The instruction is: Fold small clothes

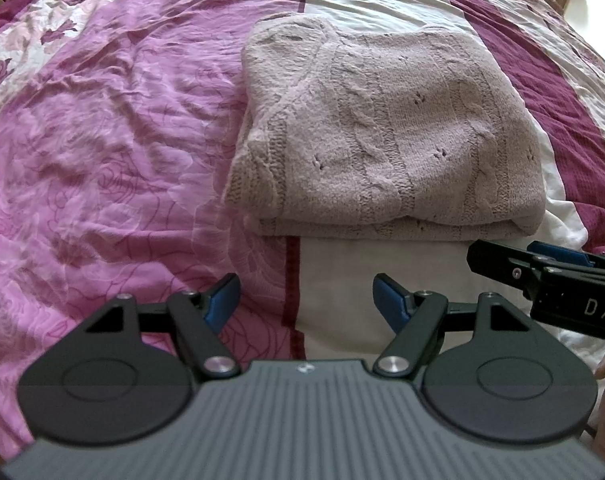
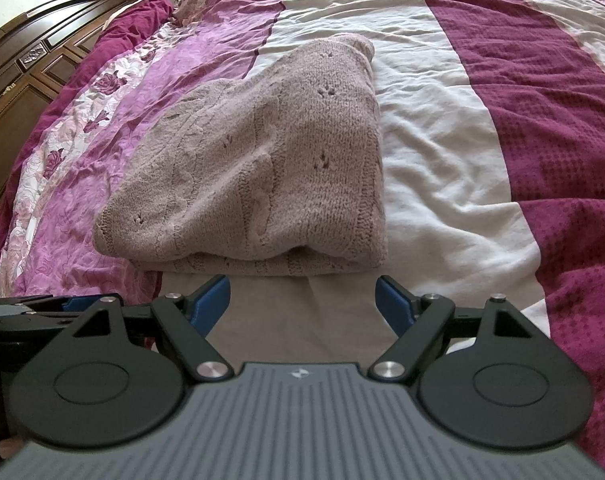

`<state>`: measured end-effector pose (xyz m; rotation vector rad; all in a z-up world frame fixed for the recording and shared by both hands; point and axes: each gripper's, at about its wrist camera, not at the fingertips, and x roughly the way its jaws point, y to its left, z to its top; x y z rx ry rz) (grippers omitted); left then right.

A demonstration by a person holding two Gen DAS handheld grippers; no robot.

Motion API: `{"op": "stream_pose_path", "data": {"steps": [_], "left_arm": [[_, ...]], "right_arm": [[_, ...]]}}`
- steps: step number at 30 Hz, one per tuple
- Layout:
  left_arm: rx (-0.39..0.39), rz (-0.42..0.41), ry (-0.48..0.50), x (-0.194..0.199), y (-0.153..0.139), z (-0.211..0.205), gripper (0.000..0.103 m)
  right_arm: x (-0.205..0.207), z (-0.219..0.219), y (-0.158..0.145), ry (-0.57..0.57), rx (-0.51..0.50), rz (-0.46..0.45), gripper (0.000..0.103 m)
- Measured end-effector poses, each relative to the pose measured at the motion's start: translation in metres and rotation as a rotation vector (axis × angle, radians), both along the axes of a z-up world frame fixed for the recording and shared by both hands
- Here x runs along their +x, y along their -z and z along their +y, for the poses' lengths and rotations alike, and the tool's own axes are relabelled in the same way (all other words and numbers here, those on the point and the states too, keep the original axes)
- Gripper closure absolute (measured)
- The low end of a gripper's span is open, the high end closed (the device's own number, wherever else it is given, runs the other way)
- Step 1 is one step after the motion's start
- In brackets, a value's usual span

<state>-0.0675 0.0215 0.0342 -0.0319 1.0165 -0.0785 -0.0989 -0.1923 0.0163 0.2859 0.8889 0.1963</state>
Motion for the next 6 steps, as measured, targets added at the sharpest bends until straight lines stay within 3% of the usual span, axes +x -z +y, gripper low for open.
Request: {"op": "stream_pose_path", "data": {"steps": [6], "left_arm": [[0.002,0.008,-0.005,0.0008,0.0001,0.0007,0.028]], "right_arm": [[-0.0001,0.0003,0.0003,0.000,0.001,-0.001,0.018]]}}
